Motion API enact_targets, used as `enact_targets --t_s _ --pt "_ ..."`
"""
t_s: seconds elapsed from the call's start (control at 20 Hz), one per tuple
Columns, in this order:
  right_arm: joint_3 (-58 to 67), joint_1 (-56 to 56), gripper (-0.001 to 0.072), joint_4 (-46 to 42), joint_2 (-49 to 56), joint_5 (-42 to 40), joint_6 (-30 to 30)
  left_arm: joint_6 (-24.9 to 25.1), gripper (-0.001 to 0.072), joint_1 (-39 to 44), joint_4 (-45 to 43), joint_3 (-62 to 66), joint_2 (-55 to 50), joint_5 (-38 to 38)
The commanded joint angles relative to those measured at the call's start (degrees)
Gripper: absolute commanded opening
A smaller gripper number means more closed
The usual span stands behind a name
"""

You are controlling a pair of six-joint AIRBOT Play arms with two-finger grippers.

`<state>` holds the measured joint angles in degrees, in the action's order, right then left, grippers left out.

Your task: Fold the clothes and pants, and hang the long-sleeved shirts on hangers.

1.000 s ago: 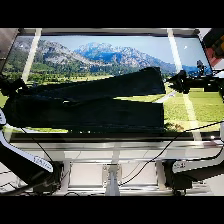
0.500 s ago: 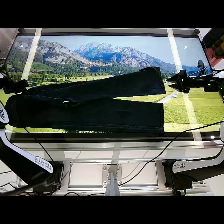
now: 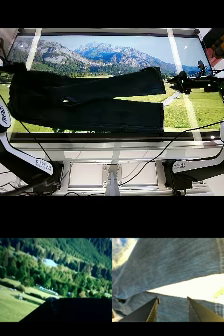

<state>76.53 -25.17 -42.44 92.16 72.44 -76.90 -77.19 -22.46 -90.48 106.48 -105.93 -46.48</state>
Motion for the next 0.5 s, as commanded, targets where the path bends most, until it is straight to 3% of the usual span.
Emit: enact_targets --t_s 0.0,0.2,0.45 --pt "0.0 -0.02 0.0388 -2.54 -0.02 -0.02 0.02 0.09 0.0037 1.07 -0.61 0.48 4.85 7.54" --pt "0.0 -0.02 0.0388 -3.89 -0.02 -0.63 0.04 -0.15 0.0036 0.59 -0.59 0.48 4.46 13.79" --pt "-0.07 0.22 0.0384 -12.31 0.0 -3.72 -0.02 -2.1 0.0037 0.72 -0.57 0.48 -0.07 14.27"
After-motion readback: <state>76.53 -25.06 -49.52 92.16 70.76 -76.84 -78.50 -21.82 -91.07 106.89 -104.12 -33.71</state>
